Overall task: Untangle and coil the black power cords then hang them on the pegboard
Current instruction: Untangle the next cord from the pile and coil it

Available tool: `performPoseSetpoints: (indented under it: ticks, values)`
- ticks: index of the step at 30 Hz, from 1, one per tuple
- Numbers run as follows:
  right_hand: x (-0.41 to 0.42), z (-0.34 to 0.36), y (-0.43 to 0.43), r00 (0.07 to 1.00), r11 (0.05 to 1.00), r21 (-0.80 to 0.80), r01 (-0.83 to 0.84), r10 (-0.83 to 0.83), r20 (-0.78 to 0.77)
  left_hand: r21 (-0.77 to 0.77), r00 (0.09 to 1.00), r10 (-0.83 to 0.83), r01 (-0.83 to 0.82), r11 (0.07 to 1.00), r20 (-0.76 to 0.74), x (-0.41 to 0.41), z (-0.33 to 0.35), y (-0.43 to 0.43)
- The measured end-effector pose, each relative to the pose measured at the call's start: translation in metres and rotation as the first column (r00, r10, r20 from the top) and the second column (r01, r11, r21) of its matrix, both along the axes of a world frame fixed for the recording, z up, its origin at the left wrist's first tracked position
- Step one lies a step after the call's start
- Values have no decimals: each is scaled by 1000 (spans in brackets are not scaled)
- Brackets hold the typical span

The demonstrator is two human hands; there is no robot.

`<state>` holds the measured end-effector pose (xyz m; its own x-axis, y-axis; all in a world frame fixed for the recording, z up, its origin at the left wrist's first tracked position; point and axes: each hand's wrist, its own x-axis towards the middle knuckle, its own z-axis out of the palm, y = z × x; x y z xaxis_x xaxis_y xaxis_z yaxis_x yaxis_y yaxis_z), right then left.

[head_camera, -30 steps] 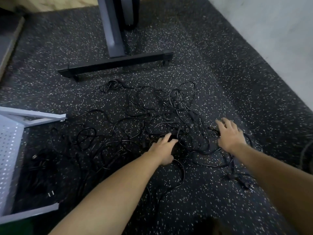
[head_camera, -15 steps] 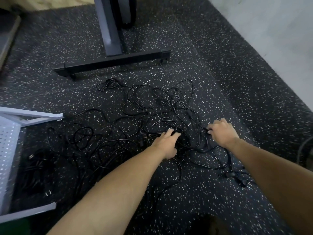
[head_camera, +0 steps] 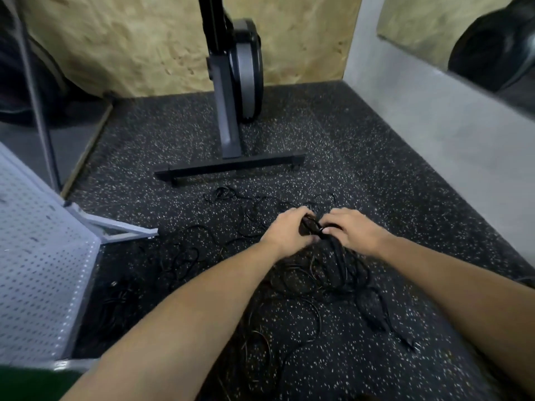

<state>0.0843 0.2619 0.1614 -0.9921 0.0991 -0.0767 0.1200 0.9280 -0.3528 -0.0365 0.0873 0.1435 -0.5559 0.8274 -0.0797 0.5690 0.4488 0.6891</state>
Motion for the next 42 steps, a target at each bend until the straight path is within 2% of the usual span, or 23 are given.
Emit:
performPoseSetpoints:
  ticks: [5, 8, 13, 17, 20, 24, 28, 36, 39, 42]
  values:
    - [4, 84, -56, 977, 979, -201, 20, -62, -204, 189, 996, 8, 10, 982, -94, -9, 97, -59]
    - [5, 124, -91, 962, 956, -292, 24, -102, -254, 236, 993, -7, 35, 971, -115, -7, 140, -97]
    - [-3, 171, -143, 936, 881, -470, -49, -124, -331, 420, 996, 84, -70, 905, -14, 6, 179, -160]
    - [-3, 191, -174, 941, 793, -603, -82, -138, -310, 519, 987, 158, -155, 841, 38, 13, 191, -196]
    - [-2, 192, -187, 930, 777, -624, -86, -161, -329, 523, 986, 166, -137, 841, -9, 15, 200, -212]
    - [1, 186, -201, 913, 815, -576, -69, -182, -367, 480, 978, 145, -57, 876, -149, 15, 202, -218]
    - [2, 184, -204, 883, 853, -518, -70, -188, -429, 454, 963, 224, -133, 881, -153, 12, 200, -213]
    - [-10, 180, -204, 874, 874, -485, -38, -206, -440, 397, 965, 259, -226, 889, -32, 1, 194, -216]
    - [-12, 178, -203, 895, 834, -552, -30, -223, -386, 378, 978, 209, -199, 904, 16, 0, 192, -217]
    - [-13, 178, -197, 929, 766, -642, 17, -249, -272, 343, 984, 115, -156, 926, 137, 3, 187, -216]
